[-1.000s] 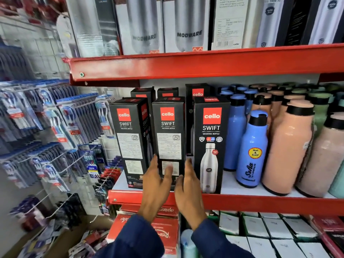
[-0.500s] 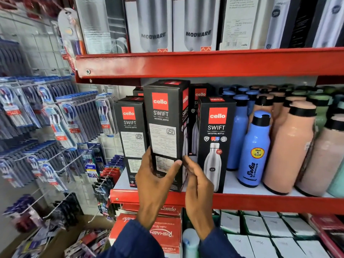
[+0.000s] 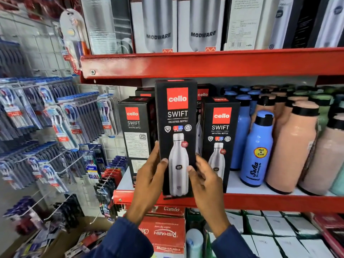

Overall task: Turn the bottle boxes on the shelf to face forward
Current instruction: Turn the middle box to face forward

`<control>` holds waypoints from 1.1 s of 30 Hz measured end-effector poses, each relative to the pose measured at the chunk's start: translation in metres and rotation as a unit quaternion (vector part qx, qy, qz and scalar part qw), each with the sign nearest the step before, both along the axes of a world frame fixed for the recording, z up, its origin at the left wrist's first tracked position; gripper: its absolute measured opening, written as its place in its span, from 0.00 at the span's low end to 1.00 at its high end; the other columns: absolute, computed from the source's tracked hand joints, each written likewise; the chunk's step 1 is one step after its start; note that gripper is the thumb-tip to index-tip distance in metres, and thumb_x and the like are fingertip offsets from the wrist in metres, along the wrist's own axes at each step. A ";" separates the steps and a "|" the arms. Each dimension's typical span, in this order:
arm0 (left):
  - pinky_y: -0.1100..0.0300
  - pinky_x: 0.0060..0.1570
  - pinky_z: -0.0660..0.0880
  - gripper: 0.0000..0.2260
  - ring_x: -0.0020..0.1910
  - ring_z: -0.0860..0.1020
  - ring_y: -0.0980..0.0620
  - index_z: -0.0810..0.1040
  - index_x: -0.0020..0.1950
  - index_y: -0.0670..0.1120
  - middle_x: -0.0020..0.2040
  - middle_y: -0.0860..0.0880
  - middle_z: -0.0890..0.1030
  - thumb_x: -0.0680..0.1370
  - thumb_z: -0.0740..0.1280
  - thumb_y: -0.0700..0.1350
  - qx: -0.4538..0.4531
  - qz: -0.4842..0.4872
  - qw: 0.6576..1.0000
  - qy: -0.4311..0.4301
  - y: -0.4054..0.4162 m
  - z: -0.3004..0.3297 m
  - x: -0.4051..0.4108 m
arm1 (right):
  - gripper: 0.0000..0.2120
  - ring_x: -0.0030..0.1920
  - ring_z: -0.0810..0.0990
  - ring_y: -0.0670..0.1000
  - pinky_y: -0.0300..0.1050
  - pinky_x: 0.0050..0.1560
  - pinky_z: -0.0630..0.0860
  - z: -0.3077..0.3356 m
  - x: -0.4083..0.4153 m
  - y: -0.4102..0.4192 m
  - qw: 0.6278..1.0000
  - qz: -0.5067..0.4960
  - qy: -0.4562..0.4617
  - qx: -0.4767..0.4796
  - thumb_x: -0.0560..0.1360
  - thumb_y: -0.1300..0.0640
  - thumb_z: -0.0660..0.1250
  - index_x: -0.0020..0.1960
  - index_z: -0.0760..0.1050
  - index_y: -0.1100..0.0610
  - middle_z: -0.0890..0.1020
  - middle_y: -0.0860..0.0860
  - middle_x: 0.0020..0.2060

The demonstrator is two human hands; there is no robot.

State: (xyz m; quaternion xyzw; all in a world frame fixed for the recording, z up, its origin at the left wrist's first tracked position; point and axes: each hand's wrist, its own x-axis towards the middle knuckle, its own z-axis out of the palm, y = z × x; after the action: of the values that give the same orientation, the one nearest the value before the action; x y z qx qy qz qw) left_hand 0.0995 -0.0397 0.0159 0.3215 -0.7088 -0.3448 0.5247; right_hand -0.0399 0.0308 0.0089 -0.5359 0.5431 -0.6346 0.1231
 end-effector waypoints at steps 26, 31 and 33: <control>0.75 0.43 0.75 0.16 0.37 0.80 0.67 0.76 0.69 0.46 0.45 0.64 0.82 0.81 0.66 0.45 -0.008 0.072 0.992 -0.100 -0.019 -0.045 0.010 | 0.17 0.48 0.83 0.37 0.47 0.49 0.83 -0.053 0.011 -0.025 0.976 -0.211 -0.027 -0.043 0.76 0.64 0.65 0.63 0.78 0.53 0.85 0.48 0.51; 0.60 0.37 0.81 0.07 0.36 0.82 0.56 0.81 0.51 0.52 0.38 0.56 0.83 0.78 0.69 0.40 -0.052 0.239 0.969 0.042 -0.017 -0.028 0.042 | 0.16 0.54 0.82 0.39 0.42 0.53 0.82 -0.037 0.048 -0.022 0.996 -0.072 -0.012 -0.044 0.77 0.63 0.63 0.61 0.78 0.50 0.84 0.47 0.54; 0.53 0.47 0.80 0.09 0.46 0.81 0.53 0.79 0.57 0.50 0.48 0.51 0.83 0.78 0.69 0.42 -0.045 0.265 0.961 0.066 -0.028 -0.024 0.048 | 0.20 0.62 0.77 0.38 0.38 0.61 0.76 -0.029 0.067 -0.033 1.000 0.019 0.004 0.009 0.79 0.61 0.58 0.70 0.71 0.50 0.79 0.43 0.62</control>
State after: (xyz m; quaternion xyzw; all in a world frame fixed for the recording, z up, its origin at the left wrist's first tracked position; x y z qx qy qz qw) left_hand 0.1479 -0.0679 -0.0078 0.4504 -0.5768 -0.1816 0.6569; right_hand 0.0269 -0.0019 -0.0201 -0.5475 0.5384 -0.6255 0.1380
